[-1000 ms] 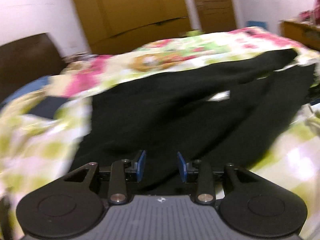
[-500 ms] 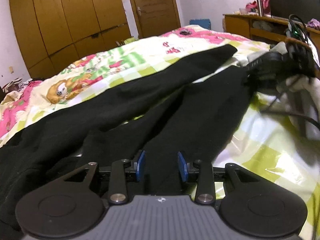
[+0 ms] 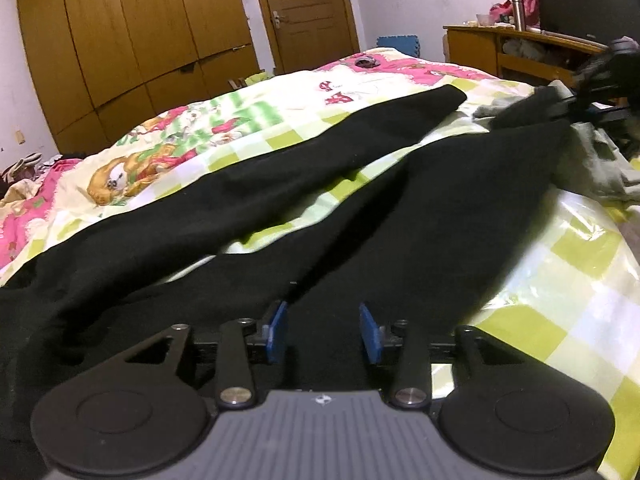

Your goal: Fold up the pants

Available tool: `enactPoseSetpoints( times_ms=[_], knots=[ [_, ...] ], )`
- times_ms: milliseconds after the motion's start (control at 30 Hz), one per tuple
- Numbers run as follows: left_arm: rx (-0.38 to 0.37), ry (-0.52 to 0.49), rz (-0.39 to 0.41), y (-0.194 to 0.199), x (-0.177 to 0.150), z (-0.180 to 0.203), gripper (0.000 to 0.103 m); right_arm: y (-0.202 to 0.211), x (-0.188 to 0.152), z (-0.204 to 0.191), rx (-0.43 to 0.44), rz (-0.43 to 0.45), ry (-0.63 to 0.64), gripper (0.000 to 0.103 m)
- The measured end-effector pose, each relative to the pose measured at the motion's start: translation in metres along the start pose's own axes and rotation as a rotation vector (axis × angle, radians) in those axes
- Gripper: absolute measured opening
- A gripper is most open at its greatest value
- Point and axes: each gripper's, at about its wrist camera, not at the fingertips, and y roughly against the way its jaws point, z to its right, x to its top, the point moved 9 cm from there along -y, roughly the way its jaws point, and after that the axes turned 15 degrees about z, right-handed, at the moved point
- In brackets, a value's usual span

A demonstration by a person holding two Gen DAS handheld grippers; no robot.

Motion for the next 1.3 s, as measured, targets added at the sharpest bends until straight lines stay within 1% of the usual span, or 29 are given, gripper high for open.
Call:
enactPoseSetpoints(
  times_ms=[67,100,133,167,200,233,267,300,333,400,433,500,533,600,633,667,733,767,800,833,867,900,933,967,1033,1067,1133,1233,1300],
  knots=[
    [0.012,0.011,0.001,0.002,-0.002,-0.007,0.057,0.013,0.008,0.009,-0.025,0.018,-0.002,0.001],
    [0.017,0.017,0.001,0.003,-0.003,-0.009,0.057,0.020,0.012,0.013,-0.049,0.033,0.027,0.001],
    [0.017,0.023,-0.003,0.003,-0.006,-0.010,0.059,0.024,0.014,0.018,-0.091,0.051,0.086,0.001],
    [0.011,0.026,-0.017,0.001,-0.010,-0.009,0.062,0.021,0.013,0.027,-0.152,0.053,0.152,0.001],
    [0.003,0.029,-0.034,-0.002,-0.015,-0.008,0.062,0.020,0.008,0.036,-0.187,0.023,0.177,0.001],
    [-0.006,0.034,-0.054,-0.006,-0.020,-0.008,0.062,0.015,0.003,0.042,-0.219,-0.020,0.167,0.001],
    [-0.010,0.038,-0.070,-0.009,-0.025,-0.009,0.062,0.019,0.003,0.040,-0.224,-0.026,0.167,0.002],
    [-0.009,0.042,-0.069,-0.009,-0.025,-0.011,0.062,0.024,0.008,0.029,-0.200,-0.001,0.197,0.002],
    [0.000,0.048,-0.060,-0.008,-0.024,-0.016,0.062,0.031,0.012,0.014,-0.166,0.027,0.235,0.008],
    [0.016,0.075,-0.039,-0.005,-0.017,-0.030,0.062,0.033,0.011,-0.026,-0.047,0.029,0.302,0.009],
    [0.020,0.084,-0.029,-0.004,-0.014,-0.039,0.062,0.029,0.004,-0.050,0.033,0.006,0.332,0.009],
    [0.034,0.071,-0.004,-0.001,-0.007,-0.061,0.062,0.017,-0.017,-0.092,0.164,-0.065,0.406,0.009],
    [0.043,0.050,0.009,0.001,-0.003,-0.077,0.063,0.003,-0.033,-0.117,0.246,-0.125,0.442,0.011],
    [0.060,0.011,0.025,0.000,0.002,-0.109,0.067,-0.023,-0.064,-0.162,0.377,-0.222,0.509,0.021],
    [0.076,-0.017,0.027,-0.002,0.003,-0.130,0.072,-0.039,-0.083,-0.187,0.449,-0.272,0.562,0.032],
    [0.098,-0.038,0.023,-0.005,0.003,-0.151,0.074,-0.056,-0.103,-0.211,0.517,-0.307,0.625,0.039],
    [0.140,-0.061,0.006,-0.011,0.002,-0.196,0.075,-0.090,-0.142,-0.255,0.618,-0.378,0.745,0.040],
    [0.163,-0.070,-0.008,-0.016,-0.001,-0.220,0.075,-0.106,-0.161,-0.272,0.648,-0.420,0.782,0.040],
    [0.195,-0.085,-0.023,-0.020,-0.003,-0.247,0.075,-0.125,-0.179,-0.290,0.675,-0.442,0.819,0.040],
    [0.226,-0.100,-0.035,-0.024,-0.007,-0.270,0.075,-0.143,-0.195,-0.307,0.697,-0.449,0.857,0.041],
    [0.263,-0.110,-0.048,-0.028,-0.010,-0.293,0.075,-0.152,-0.210,-0.321,0.714,-0.464,0.888,0.044],
    [0.294,-0.103,-0.062,-0.031,-0.013,-0.314,0.076,-0.165,-0.223,-0.332,0.727,-0.472,0.916,0.047],
    [0.315,-0.073,-0.078,-0.034,-0.016,-0.337,0.076,-0.178,-0.236,-0.344,0.732,-0.472,0.946,0.052],
    [0.333,-0.036,-0.087,-0.037,-0.018,-0.357,0.076,-0.182,-0.246,-0.351,0.743,-0.478,0.969,0.059],
    [0.352,0.023,-0.090,-0.041,-0.022,-0.385,0.079,-0.197,-0.261,-0.360,0.750,-0.484,1.017,0.065],
    [0.349,0.040,-0.086,-0.042,-0.022,-0.394,0.086,-0.205,-0.269,-0.362,0.756,-0.499,1.037,0.065],
    [0.359,0.049,-0.078,-0.047,-0.026,-0.407,0.093,-0.219,-0.280,-0.361,0.742,-0.505,1.096,0.065],
    [0.379,0.037,-0.086,-0.055,-0.033,-0.423,0.094,-0.231,-0.292,-0.356,0.732,-0.535,1.177,0.066],
    [0.333,0.042,-0.125,-0.065,-0.038,-0.427,0.095,-0.237,-0.297,-0.354,0.738,-0.570,1.170,0.070]
  ],
)
